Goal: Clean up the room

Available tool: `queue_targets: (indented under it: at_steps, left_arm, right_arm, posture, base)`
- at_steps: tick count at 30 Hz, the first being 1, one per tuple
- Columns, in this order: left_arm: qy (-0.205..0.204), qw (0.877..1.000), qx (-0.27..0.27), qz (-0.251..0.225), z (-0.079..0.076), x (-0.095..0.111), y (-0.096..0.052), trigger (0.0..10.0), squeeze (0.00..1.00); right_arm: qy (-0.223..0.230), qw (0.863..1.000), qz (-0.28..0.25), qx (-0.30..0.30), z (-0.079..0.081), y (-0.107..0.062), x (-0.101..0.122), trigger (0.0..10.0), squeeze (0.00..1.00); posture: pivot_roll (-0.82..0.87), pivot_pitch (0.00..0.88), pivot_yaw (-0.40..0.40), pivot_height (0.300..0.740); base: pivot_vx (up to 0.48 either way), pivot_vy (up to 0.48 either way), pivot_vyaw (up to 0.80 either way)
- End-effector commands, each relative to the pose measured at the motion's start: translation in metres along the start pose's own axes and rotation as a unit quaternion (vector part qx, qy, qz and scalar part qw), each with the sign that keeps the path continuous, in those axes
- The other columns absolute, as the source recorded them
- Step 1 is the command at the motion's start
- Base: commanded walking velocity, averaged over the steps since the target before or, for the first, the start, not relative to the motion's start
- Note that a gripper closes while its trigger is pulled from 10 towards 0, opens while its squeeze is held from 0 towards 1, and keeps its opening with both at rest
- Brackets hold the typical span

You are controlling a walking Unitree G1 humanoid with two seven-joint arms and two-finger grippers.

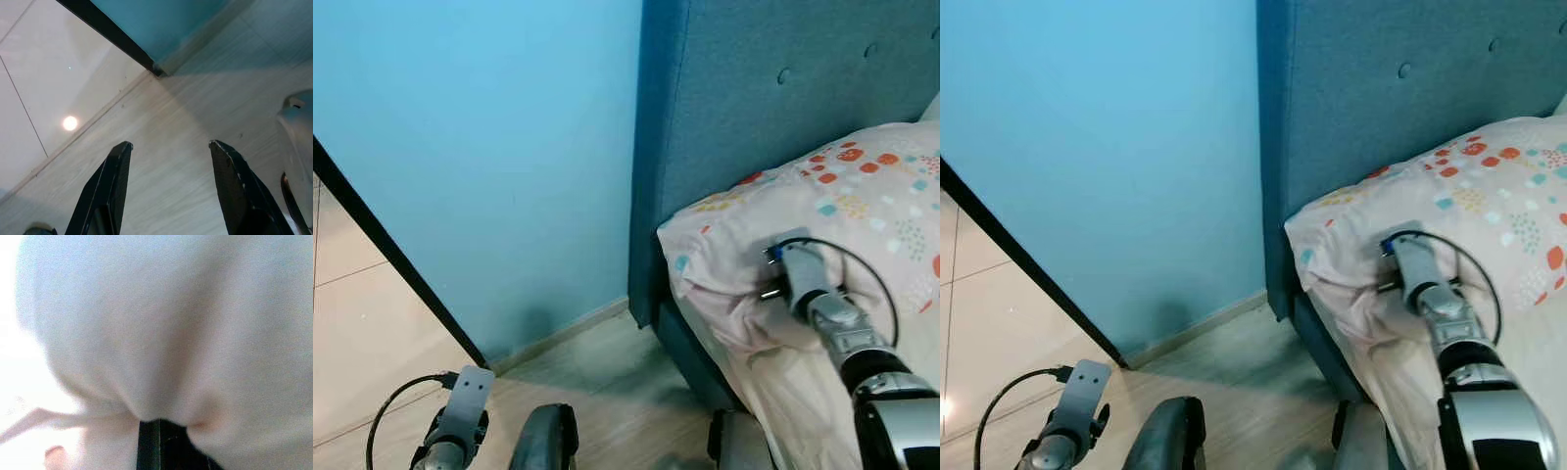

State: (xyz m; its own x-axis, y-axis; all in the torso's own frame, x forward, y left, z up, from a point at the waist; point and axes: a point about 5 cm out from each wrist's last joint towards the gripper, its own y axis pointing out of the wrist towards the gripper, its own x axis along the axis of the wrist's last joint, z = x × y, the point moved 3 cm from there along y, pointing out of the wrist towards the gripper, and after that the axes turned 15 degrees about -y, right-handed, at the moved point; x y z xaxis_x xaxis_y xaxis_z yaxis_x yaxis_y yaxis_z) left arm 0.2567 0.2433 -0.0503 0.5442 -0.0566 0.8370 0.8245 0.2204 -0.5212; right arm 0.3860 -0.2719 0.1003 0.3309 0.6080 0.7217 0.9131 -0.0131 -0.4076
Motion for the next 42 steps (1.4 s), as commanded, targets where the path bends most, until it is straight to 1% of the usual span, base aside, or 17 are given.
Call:
queue_targets:
  at_steps: [1, 4, 8, 9, 10, 12, 15, 21, 22, 23, 25, 29, 32, 34, 35, 37, 42]
  left_arm:
    - [0.003, 1.000, 0.002, 0.022, 0.000, -0.011, -0.003, 10.0, 0.00]
    - [0.003, 1.000, 0.002, 0.023, 0.000, -0.010, -0.002, 10.0, 0.00]
    - [0.002, 0.999, 0.000, 0.036, -0.004, -0.012, -0.001, 10.0, 0.00]
    - [0.002, 0.999, 0.000, 0.036, -0.004, -0.012, -0.001, 10.0, 0.00]
    - [0.003, 0.999, -0.001, 0.043, -0.005, -0.014, -0.001, 10.0, 0.00]
    - [0.005, 0.999, -0.002, 0.054, -0.008, -0.018, -0.001, 10.0, 0.00]
    - [0.009, 0.998, -0.002, 0.061, -0.009, -0.020, -0.001, 10.0, 0.00]
    - [0.012, 0.998, 0.001, 0.068, -0.007, -0.021, -0.001, 10.0, 0.00]
    - [0.020, 0.997, 0.005, 0.079, -0.003, -0.024, -0.002, 10.0, 0.00]
    - [0.020, 0.997, 0.005, 0.079, -0.003, -0.024, -0.002, 10.0, 0.00]
    - [0.029, 0.996, 0.008, 0.090, 0.000, -0.027, -0.002, 10.0, 0.00]
    - [0.032, 0.995, 0.008, 0.093, 0.001, -0.028, -0.002, 10.0, 0.00]
    - [0.043, 0.994, 0.004, 0.100, 0.001, -0.029, -0.003, 10.0, 0.00]
    - [0.056, 0.993, -0.002, 0.106, 0.000, -0.033, -0.004, 10.0, 0.00]
    - [0.056, 0.993, -0.002, 0.106, 0.000, -0.033, -0.004, 10.0, 0.00]
    - [0.064, 0.992, -0.005, 0.110, -0.001, -0.035, -0.005, 10.0, 0.00]
    - [0.069, 0.991, -0.007, 0.114, -0.001, -0.038, -0.006, 10.0, 0.00]
  right_arm:
    - [-0.009, 1.000, 0.017, 0.023, 0.007, 0.000, -0.006, 10.0, 0.00]
    - [-0.016, 0.999, 0.026, 0.029, 0.006, 0.000, -0.008, 10.0, 0.00]
    - [0.001, 0.998, 0.060, 0.007, -0.023, -0.007, -0.012, 10.0, 0.00]
    - [0.001, 0.998, 0.060, 0.007, -0.023, -0.007, -0.012, 10.0, 0.00]
    - [0.034, 0.998, 0.049, 0.016, -0.031, -0.010, -0.007, 10.0, 1.00]
    - [0.081, 0.995, 0.022, 0.051, -0.033, -0.012, 0.001, 10.0, 1.00]
    - [0.102, 0.991, -0.007, 0.090, -0.034, -0.015, 0.014, 10.0, 1.00]
    - [0.122, 0.988, -0.029, 0.091, -0.045, -0.022, 0.024, 10.0, 1.00]
    - [0.171, 0.978, -0.065, 0.099, -0.056, -0.031, 0.039, 10.0, 1.00]
    - [0.171, 0.978, -0.065, 0.099, -0.056, -0.031, 0.039, 10.0, 1.00]
    - [0.195, 0.967, -0.085, 0.142, -0.043, -0.039, 0.047, 10.0, 1.00]
    - [0.193, 0.964, -0.075, 0.170, -0.031, -0.042, 0.044, 10.0, 1.00]
    - [0.182, 0.959, -0.053, 0.212, -0.006, -0.047, 0.036, 10.0, 1.00]
    - [0.172, 0.948, -0.051, 0.262, 0.023, -0.055, 0.036, 10.0, 1.00]
    - [0.172, 0.948, -0.051, 0.262, 0.023, -0.055, 0.036, 10.0, 1.00]
    - [0.167, 0.941, -0.048, 0.289, 0.040, -0.059, 0.037, 10.0, 1.00]
    - [0.189, 0.925, -0.074, 0.320, 0.052, -0.074, 0.053, 10.0, 1.00]
  posture:
    - [0.10, 0.154, -0.001, 0.485]
    - [0.09, 0.132, -0.001, 0.485]
    - [0.07, 0.075, -0.007, 0.485]
    - [0.07, 0.075, -0.007, 0.485]
    - [0.06, 0.054, -0.004, 0.485]
    - [0.05, 0.022, -0.004, 0.485]
    - [0.05, 0.009, 0.000, 0.485]
    - [0.03, 0.000, 0.009, 0.485]
    - [0.02, 0.000, 0.021, 0.485]
    - [0.02, 0.000, 0.021, 0.485]
    - [0.01, 0.000, 0.029, 0.485]
    - [0.01, 0.000, 0.034, 0.485]
    - [0.00, 0.000, 0.043, 0.485]
    - [0.00, 0.000, 0.046, 0.485]
    - [0.00, 0.000, 0.046, 0.485]
    - [-0.01, 0.000, 0.048, 0.485]
    - [-0.01, 0.000, 0.048, 0.485]
  base:
    - [0.000, 0.000, 0.00]
    - [0.000, 0.000, 0.00]
    - [0.000, 0.000, 0.00]
    - [0.000, 0.000, 0.00]
    - [0.000, 0.000, 0.00]
    - [0.000, 0.000, 0.00]
    - [0.000, 0.000, 0.00]
    - [0.000, 0.000, 0.00]
    - [0.000, 0.000, 0.00]
    - [0.000, 0.000, 0.00]
    - [0.000, 0.000, 0.00]
    - [0.000, 0.000, 0.00]
    - [0.000, 0.000, 0.00]
    - [0.000, 0.000, 0.00]
    - [0.000, 0.000, 0.00]
    - [0.000, 0.000, 0.00]
    - [0.000, 0.000, 0.00]
